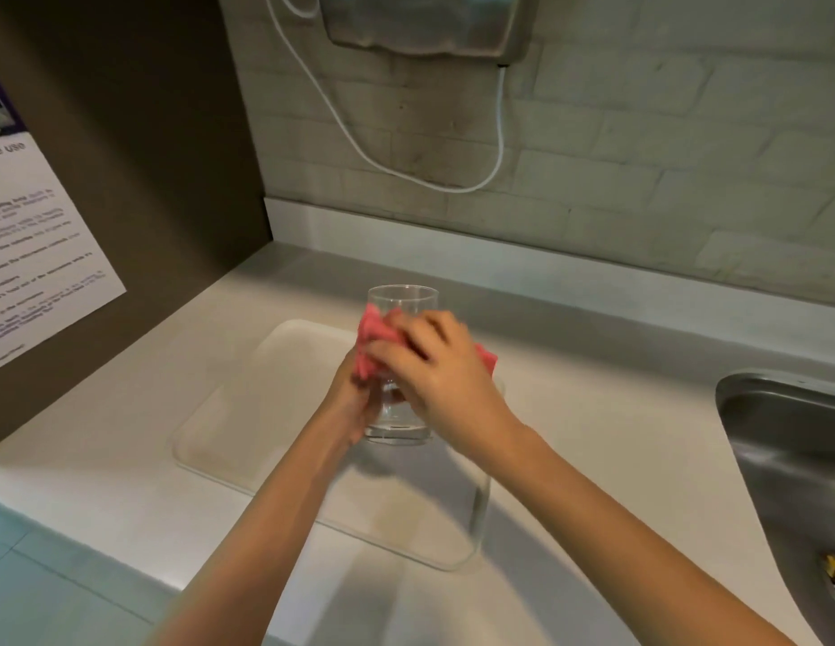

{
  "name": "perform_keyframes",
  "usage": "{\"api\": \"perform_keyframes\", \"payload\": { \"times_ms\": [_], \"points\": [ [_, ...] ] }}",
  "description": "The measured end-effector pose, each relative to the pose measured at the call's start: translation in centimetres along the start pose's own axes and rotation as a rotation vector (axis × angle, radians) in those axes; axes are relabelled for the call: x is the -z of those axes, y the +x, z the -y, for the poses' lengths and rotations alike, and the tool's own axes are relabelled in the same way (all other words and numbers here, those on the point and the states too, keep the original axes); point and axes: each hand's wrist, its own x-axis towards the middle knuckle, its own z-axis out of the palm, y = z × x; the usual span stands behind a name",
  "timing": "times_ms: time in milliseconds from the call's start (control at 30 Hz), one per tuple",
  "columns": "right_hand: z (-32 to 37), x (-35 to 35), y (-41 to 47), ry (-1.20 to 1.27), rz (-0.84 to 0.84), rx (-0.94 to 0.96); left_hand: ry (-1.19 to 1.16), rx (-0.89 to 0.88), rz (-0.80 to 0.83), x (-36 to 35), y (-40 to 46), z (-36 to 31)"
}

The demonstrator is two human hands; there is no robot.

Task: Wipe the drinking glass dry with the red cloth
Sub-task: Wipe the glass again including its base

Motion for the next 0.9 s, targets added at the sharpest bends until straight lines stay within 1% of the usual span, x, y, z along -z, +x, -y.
{"api": "perform_keyframes", "payload": {
  "times_ms": [67, 133, 200, 233, 300, 367, 433, 467, 533, 567, 600, 633, 700, 800, 900],
  "points": [
    [0.5, -0.6, -2.3, 0.000, 0.057, 0.075, -0.053, 0.018, 0.000, 0.4, 0.1, -1.0],
    [0.4, -0.8, -4.7, 0.061, 0.036, 0.090, -0.041, -0.007, -0.009, 0.6, 0.3, -1.9],
    [0.0, -0.8, -6.2, 0.171, -0.019, 0.015, -0.041, -0.034, -0.013, 0.5, 0.1, -2.4],
    [-0.2, -0.8, -6.5, 0.247, -0.047, -0.069, -0.067, -0.026, -0.012, 0.4, 0.1, -2.4],
    [-0.6, -0.7, -6.3, 0.455, -0.117, -0.323, -0.140, 0.002, -0.028, 0.3, -0.1, -2.1],
    [-0.8, -0.8, -5.7, 0.737, -0.161, -0.607, -0.225, 0.016, -0.035, 0.0, -0.2, -2.0],
    [-0.9, -1.0, -5.3, 1.075, -0.200, -0.911, -0.280, 0.008, -0.028, -0.3, -0.4, -2.1],
    [-0.9, -1.1, -5.4, 1.285, -0.217, -1.082, -0.295, 0.003, -0.023, -0.4, -0.4, -2.2],
    [-0.5, -1.3, -5.5, 1.677, -0.181, -1.388, -0.312, -0.003, -0.008, -0.4, -0.4, -2.4],
    [0.0, -1.4, -5.7, 1.831, -0.119, -1.477, -0.312, -0.004, -0.002, -0.3, -0.4, -2.5],
    [0.4, -1.5, -5.7, 1.949, -0.057, -1.503, -0.304, -0.005, -0.003, -0.3, -0.4, -2.5],
    [0.8, -1.7, -5.8, 2.042, -0.017, -1.481, -0.297, -0.005, -0.006, -0.4, -0.4, -2.5],
    [1.6, -2.1, -5.9, 2.141, -0.021, -1.393, -0.287, -0.010, -0.010, -0.6, -0.5, -2.2],
    [2.1, -2.4, -5.8, 2.125, -0.092, -1.332, -0.261, -0.019, -0.009, -0.9, -0.8, -2.2],
    [1.9, -2.8, -6.0, 2.053, -0.144, -1.295, -0.126, 0.000, -0.013, -1.0, -1.3, -2.8]
  ]
}}
